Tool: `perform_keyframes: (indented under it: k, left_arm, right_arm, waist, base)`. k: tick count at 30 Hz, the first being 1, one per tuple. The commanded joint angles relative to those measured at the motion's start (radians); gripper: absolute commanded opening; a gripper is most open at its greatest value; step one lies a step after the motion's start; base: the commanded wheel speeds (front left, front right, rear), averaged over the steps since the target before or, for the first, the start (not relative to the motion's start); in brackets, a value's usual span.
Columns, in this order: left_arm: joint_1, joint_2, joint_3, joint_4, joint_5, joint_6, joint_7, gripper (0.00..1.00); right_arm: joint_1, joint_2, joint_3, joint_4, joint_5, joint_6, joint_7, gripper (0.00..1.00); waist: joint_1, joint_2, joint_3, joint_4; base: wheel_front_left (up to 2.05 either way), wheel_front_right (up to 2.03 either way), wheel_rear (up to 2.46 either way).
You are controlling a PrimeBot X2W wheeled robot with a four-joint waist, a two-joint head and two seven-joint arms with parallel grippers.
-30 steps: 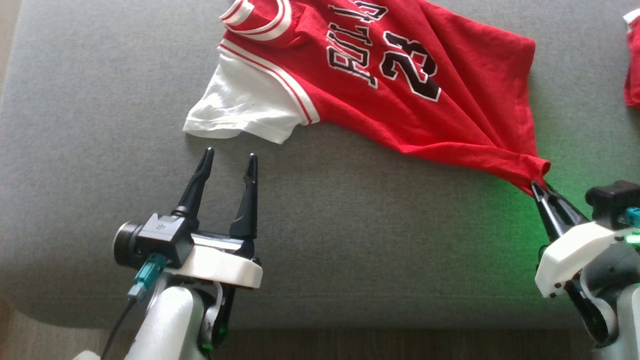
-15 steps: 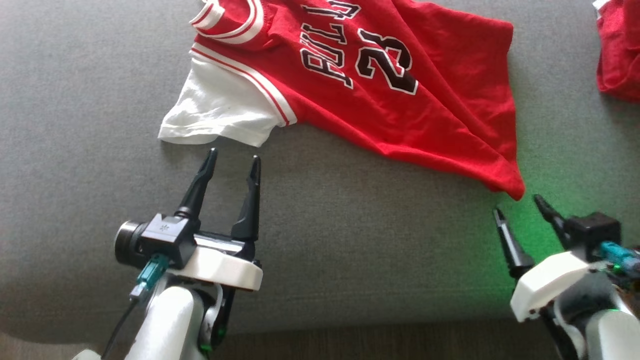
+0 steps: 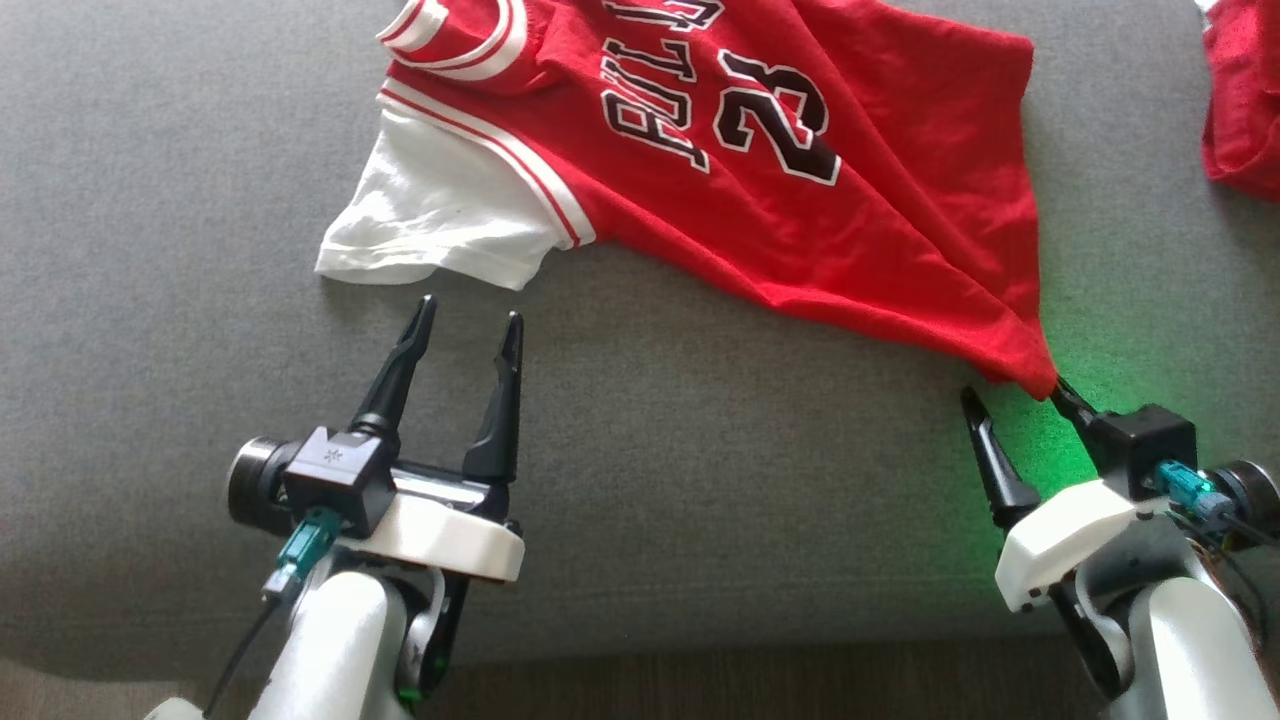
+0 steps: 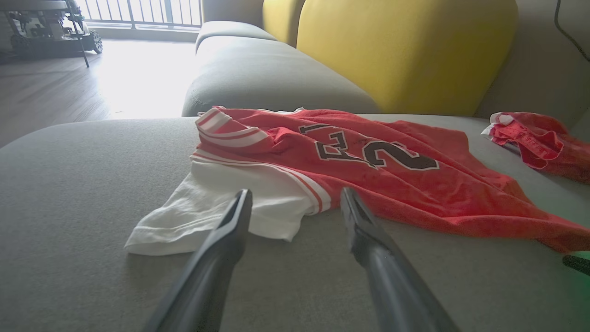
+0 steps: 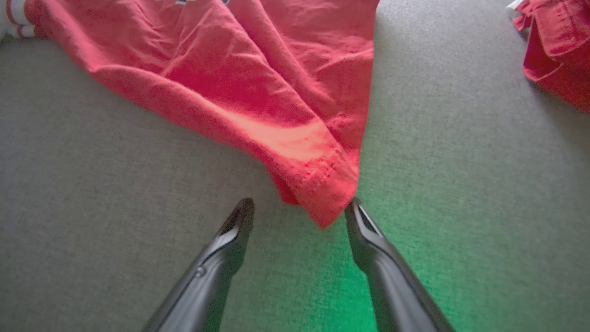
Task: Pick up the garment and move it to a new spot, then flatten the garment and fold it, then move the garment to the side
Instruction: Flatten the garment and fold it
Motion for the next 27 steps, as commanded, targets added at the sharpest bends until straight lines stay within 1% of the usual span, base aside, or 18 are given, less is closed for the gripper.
perform_keyframes:
  k: [1, 2, 3, 5, 13, 19, 23, 25, 27]
  left_arm:
    - [-0.022, 0.003, 0.039, -0.028, 0.012, 0.001, -0.005, 1.0]
    - [-0.02, 0.003, 0.04, -0.029, 0.013, 0.002, -0.005, 1.0]
    - [-0.018, 0.003, 0.041, -0.029, 0.013, 0.003, -0.005, 1.0]
    - [-0.015, 0.003, 0.042, -0.03, 0.013, 0.004, -0.005, 1.0]
    - [-0.017, 0.003, 0.047, -0.029, 0.015, 0.005, -0.005, 1.0]
    - [-0.029, 0.003, 0.057, -0.005, 0.017, -0.005, -0.005, 1.0]
    - [-0.065, 0.016, 0.086, 0.088, 0.013, -0.014, -0.005, 1.0]
    - [-0.1, 0.032, 0.105, 0.16, 0.022, -0.002, -0.005, 1.0]
    - [-0.143, 0.04, 0.137, 0.219, 0.021, 0.023, -0.005, 1.0]
  right_arm:
    - [-0.017, 0.003, 0.021, -0.02, -0.01, 0.0, -0.02, 0.84]
    - [-0.02, 0.004, 0.022, -0.017, -0.013, 0.0, -0.025, 0.69]
    - [-0.021, 0.005, 0.023, -0.016, -0.014, 0.0, -0.028, 0.45]
    - [-0.021, 0.006, 0.028, -0.016, -0.018, 0.0, -0.032, 0.0]
    - [-0.01, 0.007, 0.037, -0.065, -0.023, 0.0, -0.028, 0.0]
    - [0.017, 0.006, 0.03, -0.145, -0.018, 0.0, -0.009, 0.0]
    - [0.021, 0.007, 0.026, -0.191, -0.016, 0.0, 0.008, 0.0]
    - [0.019, 0.008, 0.029, -0.198, -0.015, 0.0, 0.012, 0.0]
    - [0.014, 0.009, 0.034, -0.2, -0.012, 0.0, 0.012, 0.0]
  waist:
    - [0.0, 0.0, -0.002, 0.004]
    - [0.0, 0.0, -0.003, 0.004]
    - [0.0, 0.0, -0.003, 0.005]
    - [0.0, 0.0, -0.003, 0.004]
    - [0.0, 0.0, 0.008, -0.015]
    - [0.0, 0.0, 0.024, -0.032]
    - [0.0, 0.0, 0.05, -0.046]
    - [0.0, 0.0, 0.065, -0.051]
    - [0.0, 0.0, 0.079, -0.057]
  base:
    - [0.0, 0.0, 0.0]
    - [0.0, 0.0, 0.0]
    - [0.0, 0.0, 0.0]
    - [0.0, 0.0, 0.0]
    - [0.0, 0.0, 0.0]
    - [0.0, 0.0, 0.0]
    - [0.0, 0.0, 0.0]
    - [0.0, 0.0, 0.0]
    - [0.0, 0.0, 0.0]
